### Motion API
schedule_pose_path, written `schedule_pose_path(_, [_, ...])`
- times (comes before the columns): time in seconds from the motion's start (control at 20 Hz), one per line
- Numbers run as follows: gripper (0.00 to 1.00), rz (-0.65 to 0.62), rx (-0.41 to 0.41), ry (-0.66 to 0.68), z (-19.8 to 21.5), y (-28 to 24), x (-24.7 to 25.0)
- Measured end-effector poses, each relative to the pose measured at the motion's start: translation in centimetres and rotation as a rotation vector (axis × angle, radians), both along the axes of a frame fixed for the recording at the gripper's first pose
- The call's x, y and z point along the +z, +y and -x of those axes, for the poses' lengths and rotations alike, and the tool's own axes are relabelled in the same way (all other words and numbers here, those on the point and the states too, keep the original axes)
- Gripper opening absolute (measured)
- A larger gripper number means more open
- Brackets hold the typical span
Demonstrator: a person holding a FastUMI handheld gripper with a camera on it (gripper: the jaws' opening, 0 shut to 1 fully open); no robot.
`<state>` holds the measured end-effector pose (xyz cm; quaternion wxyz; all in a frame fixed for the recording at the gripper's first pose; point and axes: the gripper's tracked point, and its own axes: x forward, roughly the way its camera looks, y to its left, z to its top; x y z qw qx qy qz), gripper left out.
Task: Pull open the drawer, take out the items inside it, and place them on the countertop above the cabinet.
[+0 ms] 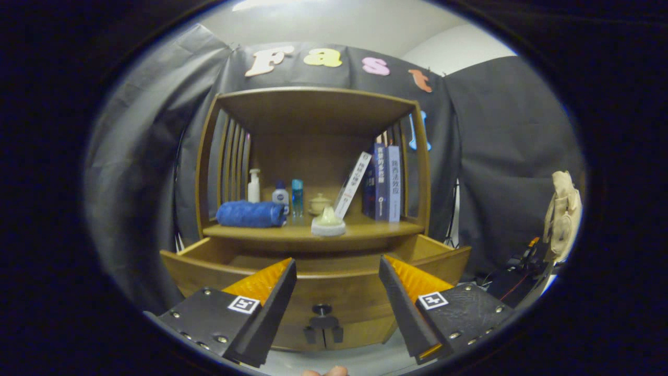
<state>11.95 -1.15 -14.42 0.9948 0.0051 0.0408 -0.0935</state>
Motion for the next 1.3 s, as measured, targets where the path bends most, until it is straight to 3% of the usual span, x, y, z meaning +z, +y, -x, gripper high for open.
schedule_pose_path(0.45, [0.95, -0.079, 0.064, 0.092, -3.5, 0.8, -4.9])
schedule_pose_path(1.3, [0.95, -0.130, 0.130, 0.078, -4.4, 0.2, -4.9])
